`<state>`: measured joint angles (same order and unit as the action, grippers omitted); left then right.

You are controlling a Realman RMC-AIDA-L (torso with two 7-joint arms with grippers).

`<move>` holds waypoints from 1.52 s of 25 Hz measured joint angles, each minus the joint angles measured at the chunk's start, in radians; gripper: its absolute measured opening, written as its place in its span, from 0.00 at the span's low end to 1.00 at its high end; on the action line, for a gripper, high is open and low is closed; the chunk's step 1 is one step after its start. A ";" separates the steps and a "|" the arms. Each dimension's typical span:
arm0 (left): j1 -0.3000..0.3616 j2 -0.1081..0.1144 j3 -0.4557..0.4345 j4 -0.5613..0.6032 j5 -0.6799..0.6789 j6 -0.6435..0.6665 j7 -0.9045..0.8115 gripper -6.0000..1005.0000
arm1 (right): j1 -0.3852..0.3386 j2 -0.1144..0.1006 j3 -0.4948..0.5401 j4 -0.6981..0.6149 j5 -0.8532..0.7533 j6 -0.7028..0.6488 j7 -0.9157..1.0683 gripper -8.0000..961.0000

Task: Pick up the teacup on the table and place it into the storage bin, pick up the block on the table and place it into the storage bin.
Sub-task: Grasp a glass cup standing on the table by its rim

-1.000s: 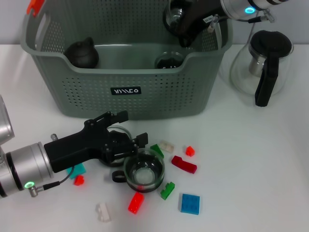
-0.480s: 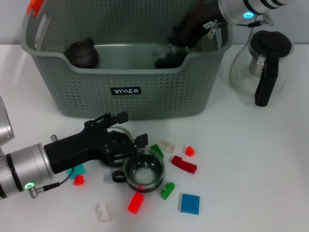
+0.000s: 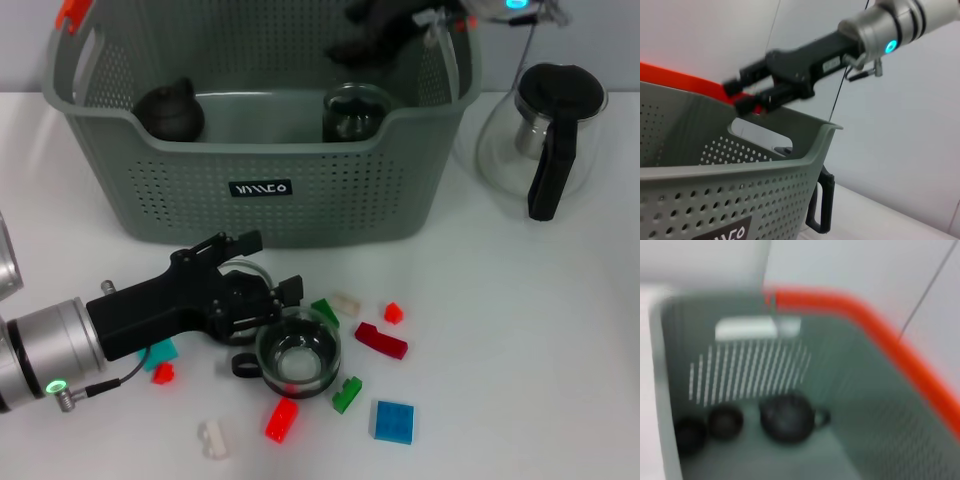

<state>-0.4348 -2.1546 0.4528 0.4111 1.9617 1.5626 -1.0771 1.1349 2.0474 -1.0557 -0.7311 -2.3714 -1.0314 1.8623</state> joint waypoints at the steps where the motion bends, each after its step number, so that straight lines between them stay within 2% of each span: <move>1: 0.001 0.000 0.000 0.000 -0.001 0.002 0.000 0.85 | -0.025 0.011 0.002 -0.062 0.019 -0.019 0.000 0.46; 5: 0.002 0.002 -0.005 0.004 -0.002 0.028 0.000 0.85 | -0.145 0.040 0.006 -0.312 0.155 -0.133 -0.012 0.50; 6: 0.002 0.003 -0.008 0.005 -0.003 0.033 0.000 0.84 | -0.172 0.042 0.005 -0.355 0.194 -0.164 -0.015 0.51; 11: 0.002 0.010 -0.015 0.007 -0.003 0.049 -0.001 0.84 | -0.323 0.046 -0.001 -0.498 0.376 -0.357 -0.069 0.73; 12: 0.002 0.012 -0.016 0.007 -0.004 0.051 -0.001 0.84 | -0.352 0.046 0.001 -0.511 0.406 -0.398 -0.081 0.73; 14: 0.002 0.014 -0.016 0.007 -0.004 0.053 -0.002 0.84 | -0.404 0.044 0.006 -0.525 0.466 -0.479 -0.108 0.73; 18: -0.004 0.018 -0.016 0.008 -0.003 0.055 -0.002 0.84 | -0.479 0.041 0.008 -0.529 0.538 -0.563 -0.152 0.81; 25: -0.010 0.024 -0.016 0.009 -0.001 0.067 -0.003 0.84 | -0.549 0.047 -0.001 -0.507 0.548 -0.617 -0.262 0.97; 31: -0.008 0.026 -0.016 0.009 -0.001 0.082 -0.003 0.84 | -0.579 0.050 0.002 -0.478 0.551 -0.675 -0.329 0.97; 38: 0.011 0.033 -0.016 0.020 0.005 0.084 -0.003 0.84 | -0.600 0.047 0.008 -0.385 0.552 -0.704 -0.419 0.97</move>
<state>-0.4239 -2.1216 0.4372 0.4308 1.9665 1.6468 -1.0799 0.5344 2.0942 -1.0475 -1.1166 -1.8193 -1.7349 1.4438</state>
